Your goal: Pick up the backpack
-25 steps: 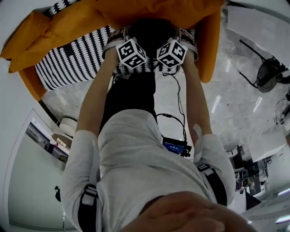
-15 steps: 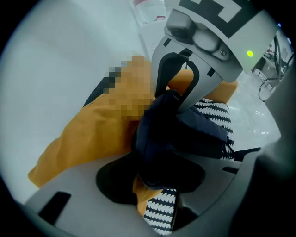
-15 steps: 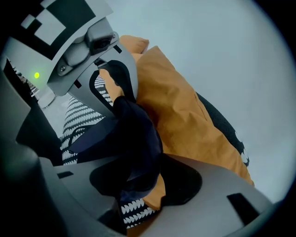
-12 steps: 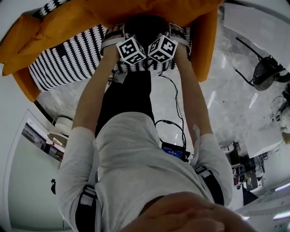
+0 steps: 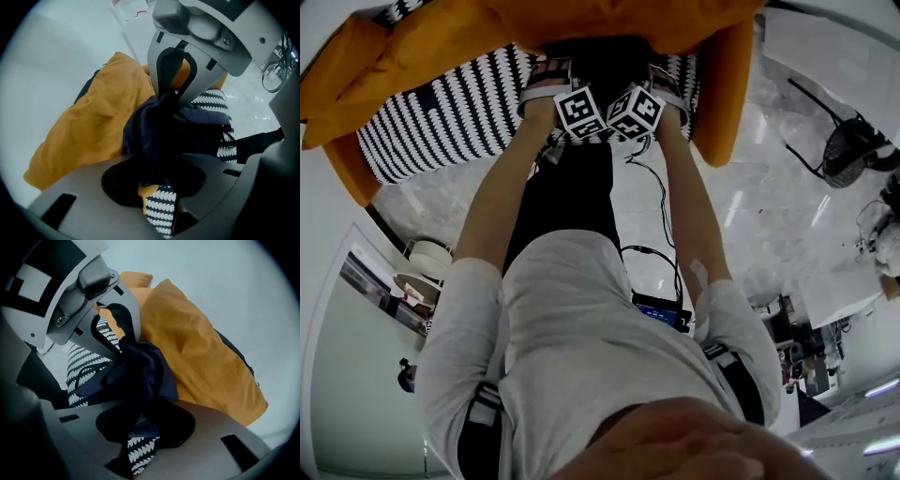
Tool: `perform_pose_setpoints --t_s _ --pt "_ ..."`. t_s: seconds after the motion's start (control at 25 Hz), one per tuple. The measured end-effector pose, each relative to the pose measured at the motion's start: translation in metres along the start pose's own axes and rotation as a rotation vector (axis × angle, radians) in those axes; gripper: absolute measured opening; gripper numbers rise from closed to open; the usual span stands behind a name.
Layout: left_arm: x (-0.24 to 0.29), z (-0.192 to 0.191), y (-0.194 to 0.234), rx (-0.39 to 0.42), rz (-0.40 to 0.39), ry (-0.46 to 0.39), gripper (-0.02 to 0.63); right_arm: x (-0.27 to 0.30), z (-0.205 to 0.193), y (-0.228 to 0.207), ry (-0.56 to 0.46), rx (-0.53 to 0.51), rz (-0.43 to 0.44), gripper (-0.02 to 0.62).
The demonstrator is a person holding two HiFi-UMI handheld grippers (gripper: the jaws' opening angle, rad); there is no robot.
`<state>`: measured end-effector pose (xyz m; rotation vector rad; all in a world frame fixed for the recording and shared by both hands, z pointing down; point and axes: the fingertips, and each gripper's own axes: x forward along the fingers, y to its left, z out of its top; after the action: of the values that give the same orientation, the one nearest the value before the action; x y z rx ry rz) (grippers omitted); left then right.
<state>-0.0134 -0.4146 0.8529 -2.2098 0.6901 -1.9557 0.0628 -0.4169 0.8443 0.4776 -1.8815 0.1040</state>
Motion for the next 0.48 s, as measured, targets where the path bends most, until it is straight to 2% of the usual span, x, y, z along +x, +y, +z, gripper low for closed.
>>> perform_pose_setpoints --t_s 0.16,0.48 --pt "-0.001 -0.009 -0.028 -0.009 -0.048 0.009 0.112 0.0 -0.01 0.021 0.02 -0.007 0.014 0.104" --pt "-0.016 -0.027 -0.062 -0.059 -0.059 0.008 0.083 -0.013 -0.013 0.053 0.006 0.012 0.004 0.103"
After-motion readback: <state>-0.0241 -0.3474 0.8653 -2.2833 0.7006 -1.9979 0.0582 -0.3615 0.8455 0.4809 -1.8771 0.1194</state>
